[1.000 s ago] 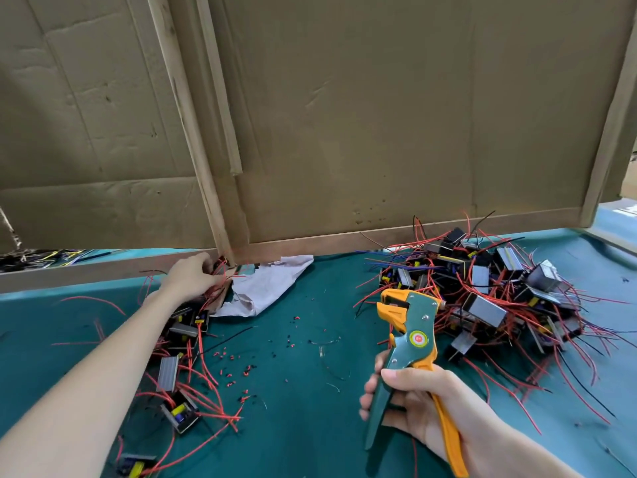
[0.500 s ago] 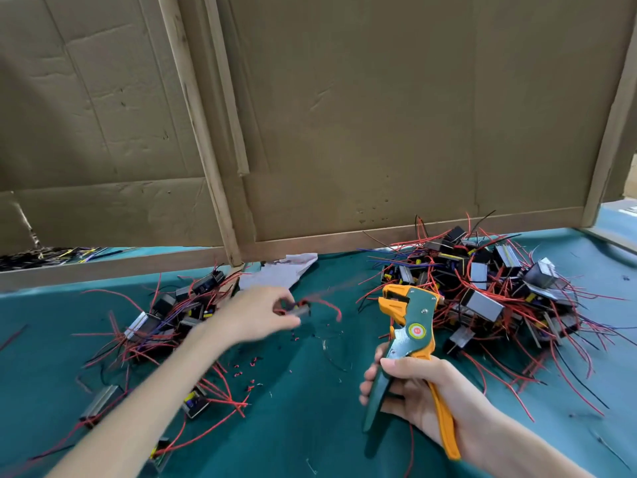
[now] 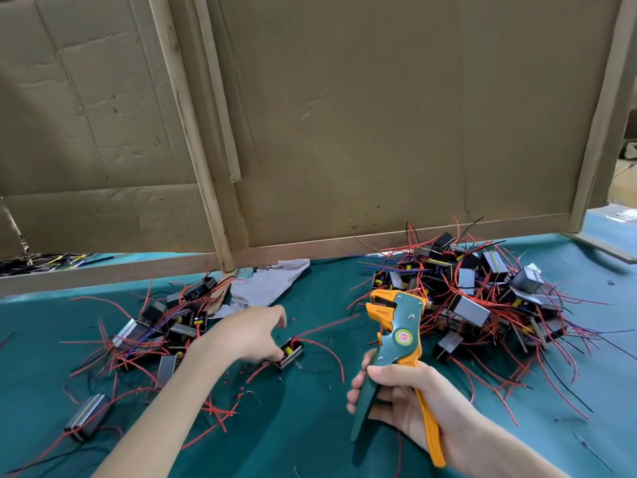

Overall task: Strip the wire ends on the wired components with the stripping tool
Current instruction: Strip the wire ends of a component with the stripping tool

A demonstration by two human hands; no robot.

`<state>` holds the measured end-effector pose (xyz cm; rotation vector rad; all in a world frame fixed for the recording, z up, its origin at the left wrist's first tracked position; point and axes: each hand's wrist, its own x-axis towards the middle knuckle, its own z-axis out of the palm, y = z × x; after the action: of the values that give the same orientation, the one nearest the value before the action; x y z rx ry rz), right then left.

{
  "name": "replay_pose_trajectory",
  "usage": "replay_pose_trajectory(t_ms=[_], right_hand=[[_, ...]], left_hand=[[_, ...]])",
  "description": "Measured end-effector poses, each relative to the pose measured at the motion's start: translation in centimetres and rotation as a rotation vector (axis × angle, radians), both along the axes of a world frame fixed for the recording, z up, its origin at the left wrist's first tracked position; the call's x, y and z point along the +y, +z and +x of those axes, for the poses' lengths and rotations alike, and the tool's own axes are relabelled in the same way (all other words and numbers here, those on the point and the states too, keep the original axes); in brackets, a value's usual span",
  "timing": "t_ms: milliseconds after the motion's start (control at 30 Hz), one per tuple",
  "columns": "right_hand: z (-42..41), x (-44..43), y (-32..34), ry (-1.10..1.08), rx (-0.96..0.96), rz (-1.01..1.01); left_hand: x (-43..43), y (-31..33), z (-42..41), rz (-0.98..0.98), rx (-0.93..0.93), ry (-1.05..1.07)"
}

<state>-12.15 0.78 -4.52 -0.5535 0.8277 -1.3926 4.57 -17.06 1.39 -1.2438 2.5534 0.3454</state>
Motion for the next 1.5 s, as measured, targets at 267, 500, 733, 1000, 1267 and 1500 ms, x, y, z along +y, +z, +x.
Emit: replay_pose_trajectory(t_ms=[267, 500, 733, 1000, 1267, 1500], right_hand=[[0.0, 0.0, -0.1, -0.011, -0.018, 0.012], [0.1, 0.1, 0.1, -0.018, -0.020, 0.011], [0.2, 0.3, 0.5, -0.028, -0.011, 0.026], [0.2, 0.2, 0.7, -0.008, 0.006, 0.029], [0.3, 0.3, 0.9, 0.015, 0.020, 0.016], [0.1, 0.7, 1.9, 0.040, 0.095, -0.075]], left_hand=[[1.1, 0.2, 0.5, 0.391, 0.313, -0.187], [1.9, -1.6, -1.0, 0.217, 0.631, -0.205], [3.3, -1.1, -2.0, 0.359, 1.328, 0.041], [3.6, -0.4, -1.9, 0.396, 1.545, 0.167], [4.0, -0.5, -1.0, 0.356, 1.504, 0.121], [4.6, -0.8, -0.1, 0.393, 1.374, 0.081]])
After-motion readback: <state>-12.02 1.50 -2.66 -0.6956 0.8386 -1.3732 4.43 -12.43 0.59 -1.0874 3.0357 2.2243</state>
